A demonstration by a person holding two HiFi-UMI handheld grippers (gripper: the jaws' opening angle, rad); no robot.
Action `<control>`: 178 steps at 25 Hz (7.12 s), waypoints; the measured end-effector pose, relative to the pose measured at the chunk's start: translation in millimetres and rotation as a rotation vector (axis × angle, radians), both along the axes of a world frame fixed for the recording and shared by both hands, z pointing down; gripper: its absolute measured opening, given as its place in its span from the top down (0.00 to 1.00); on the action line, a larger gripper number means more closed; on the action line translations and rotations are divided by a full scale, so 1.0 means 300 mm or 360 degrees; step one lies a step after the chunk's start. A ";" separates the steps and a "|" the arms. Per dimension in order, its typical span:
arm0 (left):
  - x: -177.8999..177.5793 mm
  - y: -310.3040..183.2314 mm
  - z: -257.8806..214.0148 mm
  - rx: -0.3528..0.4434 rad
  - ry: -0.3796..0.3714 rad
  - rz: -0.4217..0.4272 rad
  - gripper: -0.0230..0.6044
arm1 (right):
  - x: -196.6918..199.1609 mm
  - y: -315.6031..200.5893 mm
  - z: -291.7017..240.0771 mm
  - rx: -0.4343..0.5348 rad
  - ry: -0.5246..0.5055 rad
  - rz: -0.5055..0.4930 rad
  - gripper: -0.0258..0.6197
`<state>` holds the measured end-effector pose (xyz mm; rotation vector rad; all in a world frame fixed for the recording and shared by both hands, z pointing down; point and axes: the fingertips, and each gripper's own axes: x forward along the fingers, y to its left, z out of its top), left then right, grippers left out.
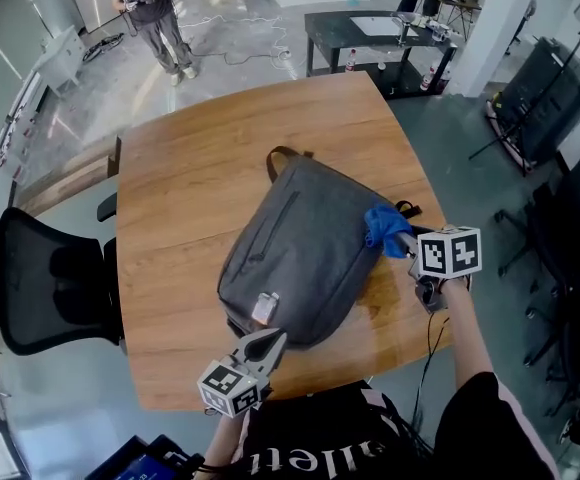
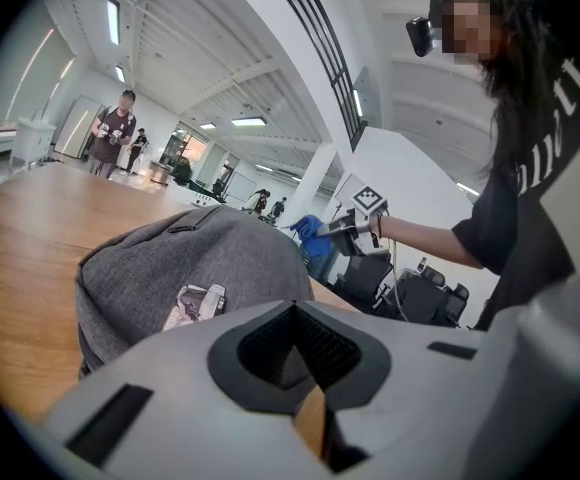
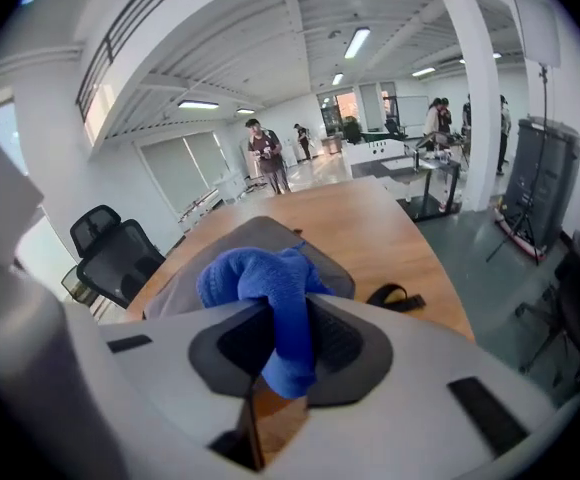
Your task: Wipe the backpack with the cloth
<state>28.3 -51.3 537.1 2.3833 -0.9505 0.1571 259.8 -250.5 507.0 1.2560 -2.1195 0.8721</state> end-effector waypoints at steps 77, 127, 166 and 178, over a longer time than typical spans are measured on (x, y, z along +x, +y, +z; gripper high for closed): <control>-0.025 0.162 -0.094 0.0147 -0.0071 0.0069 0.97 | 0.017 0.680 0.127 0.0151 -0.0403 0.0499 0.84; -0.016 1.246 -0.088 0.0119 0.0043 0.0461 0.97 | -0.435 1.975 0.135 0.0079 -0.0357 0.0370 0.84; -0.073 1.420 -0.111 0.0186 0.0020 0.0316 0.97 | -0.484 2.136 0.172 0.0063 -0.0196 0.0125 0.84; -0.076 1.424 -0.108 0.0191 0.0015 0.0286 0.97 | -0.485 2.137 0.179 0.0059 -0.0192 0.0093 0.84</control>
